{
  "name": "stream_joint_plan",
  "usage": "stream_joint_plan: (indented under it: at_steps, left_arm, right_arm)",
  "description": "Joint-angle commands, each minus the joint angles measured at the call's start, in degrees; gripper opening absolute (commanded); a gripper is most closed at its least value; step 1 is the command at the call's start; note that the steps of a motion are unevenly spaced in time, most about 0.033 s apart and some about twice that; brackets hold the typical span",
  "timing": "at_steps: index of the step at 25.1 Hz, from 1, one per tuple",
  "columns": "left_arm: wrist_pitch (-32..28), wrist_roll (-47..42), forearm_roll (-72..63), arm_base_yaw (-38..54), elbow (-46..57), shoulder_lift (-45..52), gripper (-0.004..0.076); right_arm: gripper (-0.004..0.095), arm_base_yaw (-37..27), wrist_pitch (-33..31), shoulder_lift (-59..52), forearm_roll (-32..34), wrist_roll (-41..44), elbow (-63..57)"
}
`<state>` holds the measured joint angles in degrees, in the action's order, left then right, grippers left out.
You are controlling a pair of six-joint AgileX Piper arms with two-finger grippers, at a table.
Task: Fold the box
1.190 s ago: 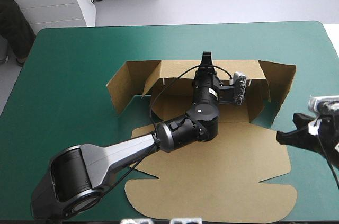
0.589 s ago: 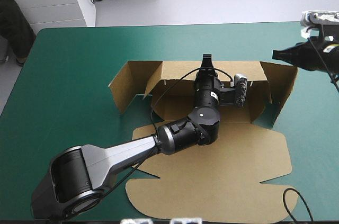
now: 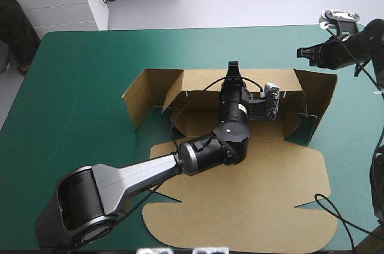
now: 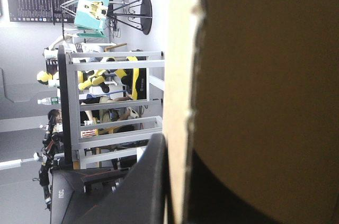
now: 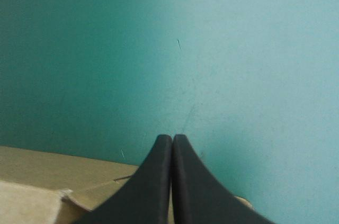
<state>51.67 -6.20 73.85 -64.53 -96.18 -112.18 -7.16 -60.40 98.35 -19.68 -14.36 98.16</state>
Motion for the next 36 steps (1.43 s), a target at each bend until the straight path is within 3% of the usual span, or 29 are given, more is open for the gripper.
stream_joint_plan:
  at_steps: [1,4,10,13,19,27,36]
  left_arm:
    - [1.1,-2.16,2.39,-0.56,-1.17,3.35,-0.0008]
    - [1.19,-2.47,2.52,-0.56,-1.17,3.35,-0.0008]
    - [1.85,-2.47,2.52,-0.56,-1.17,3.35,-0.0008]
    - [1.89,-0.66,2.52,-0.56,-1.17,3.35,-0.0008]
    - [0.7,2.39,2.1,-0.56,-1.17,3.25,-0.0008]
    - [0.32,2.72,0.82,-0.56,-1.17,1.19,-0.0008]
    - [1.52,2.9,-0.1,-0.56,-1.17,-0.98,-0.0008]
  right_arm:
    - [-0.0019,0.11,0.07,-2.26,0.84,-0.11,2.14]
    - [-0.0019,0.11,-5.08,-2.06,5.97,0.17,1.58]
    - [-0.0019,0.11,-8.83,-3.4,2.1,-2.25,-0.44]
    - [-0.0019,0.11,-5.55,-6.84,-1.68,-5.23,-6.33]
    - [-0.0019,0.11,1.64,-12.37,-2.48,-7.79,-17.12]
    - [-0.0019,0.11,13.08,-18.96,-15.53,-17.26,-30.68]
    - [-0.0019,0.11,20.6,-24.47,-27.37,-31.09,-40.19]
